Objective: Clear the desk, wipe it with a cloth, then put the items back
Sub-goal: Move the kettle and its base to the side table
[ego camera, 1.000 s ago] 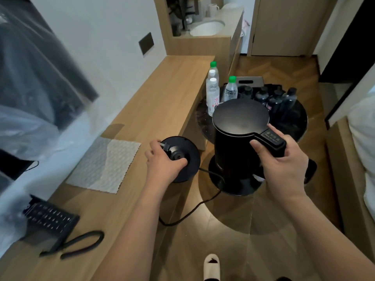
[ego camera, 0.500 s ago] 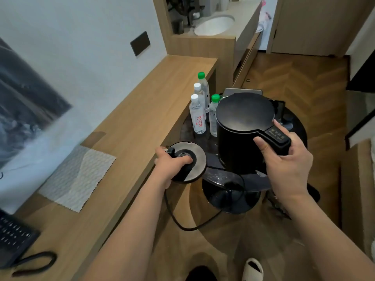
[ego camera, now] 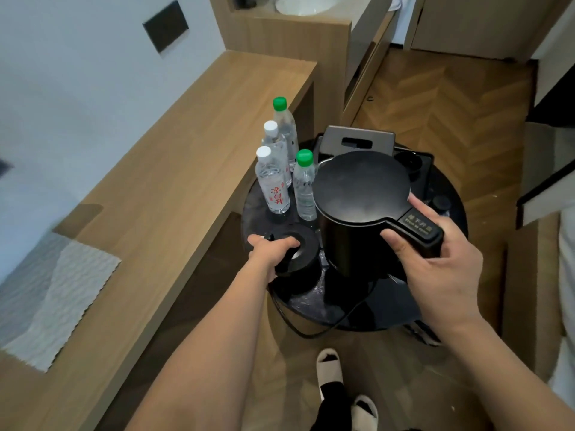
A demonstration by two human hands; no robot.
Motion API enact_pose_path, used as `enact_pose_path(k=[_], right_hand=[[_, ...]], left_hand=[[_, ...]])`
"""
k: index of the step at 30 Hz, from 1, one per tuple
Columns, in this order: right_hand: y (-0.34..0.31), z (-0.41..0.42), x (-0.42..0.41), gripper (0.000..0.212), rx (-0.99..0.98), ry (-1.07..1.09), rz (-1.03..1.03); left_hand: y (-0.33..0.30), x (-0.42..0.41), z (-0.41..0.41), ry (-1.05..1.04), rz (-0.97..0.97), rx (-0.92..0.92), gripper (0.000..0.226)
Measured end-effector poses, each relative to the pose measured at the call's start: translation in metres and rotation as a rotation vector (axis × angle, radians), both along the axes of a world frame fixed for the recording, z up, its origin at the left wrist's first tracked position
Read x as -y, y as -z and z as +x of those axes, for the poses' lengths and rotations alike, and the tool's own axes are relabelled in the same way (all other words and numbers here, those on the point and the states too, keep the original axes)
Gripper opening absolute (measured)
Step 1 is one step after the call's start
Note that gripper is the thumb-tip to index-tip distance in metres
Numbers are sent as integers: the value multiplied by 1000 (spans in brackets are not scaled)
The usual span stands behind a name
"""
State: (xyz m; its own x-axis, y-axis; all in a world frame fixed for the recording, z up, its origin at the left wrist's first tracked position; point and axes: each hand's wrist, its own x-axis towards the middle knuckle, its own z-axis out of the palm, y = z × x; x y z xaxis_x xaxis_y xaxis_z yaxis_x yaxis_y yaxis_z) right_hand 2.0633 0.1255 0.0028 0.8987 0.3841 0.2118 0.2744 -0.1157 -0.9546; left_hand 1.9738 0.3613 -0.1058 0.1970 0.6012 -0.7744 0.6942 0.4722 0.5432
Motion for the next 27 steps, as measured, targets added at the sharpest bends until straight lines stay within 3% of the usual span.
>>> enact_pose_path(k=[5, 8, 13, 16, 18, 21, 23, 25, 27], right_hand=[[24, 15, -14, 68, -53, -71, -32], [39, 19, -17, 63, -81, -119, -35], [58, 33, -17, 51, -140, -232, -49], [67, 42, -9, 54, -192, -283, -74], [70, 48, -2, 64, -213, -300, -83], [73, 58, 8, 66, -219, -333, -83], [73, 63, 12, 59, -212, -359, -65], [74, 68, 15, 52, -203, -366, -48], [72, 74, 19, 49, -196, -370, -49]], left_hand=[[53, -27, 24, -226, -47, -48, 133], [59, -22, 33, -333, 26, -78, 115], [69, -17, 47, -328, 67, -130, 85], [68, -16, 42, -249, 138, -203, 111], [67, -14, 31, -242, 159, -255, 117], [66, 1, 10, -186, 139, -344, 95], [66, 22, -2, -8, 108, -379, 61], [68, 42, -9, 123, 197, -401, 26], [66, 53, -7, 146, 368, -410, 16]])
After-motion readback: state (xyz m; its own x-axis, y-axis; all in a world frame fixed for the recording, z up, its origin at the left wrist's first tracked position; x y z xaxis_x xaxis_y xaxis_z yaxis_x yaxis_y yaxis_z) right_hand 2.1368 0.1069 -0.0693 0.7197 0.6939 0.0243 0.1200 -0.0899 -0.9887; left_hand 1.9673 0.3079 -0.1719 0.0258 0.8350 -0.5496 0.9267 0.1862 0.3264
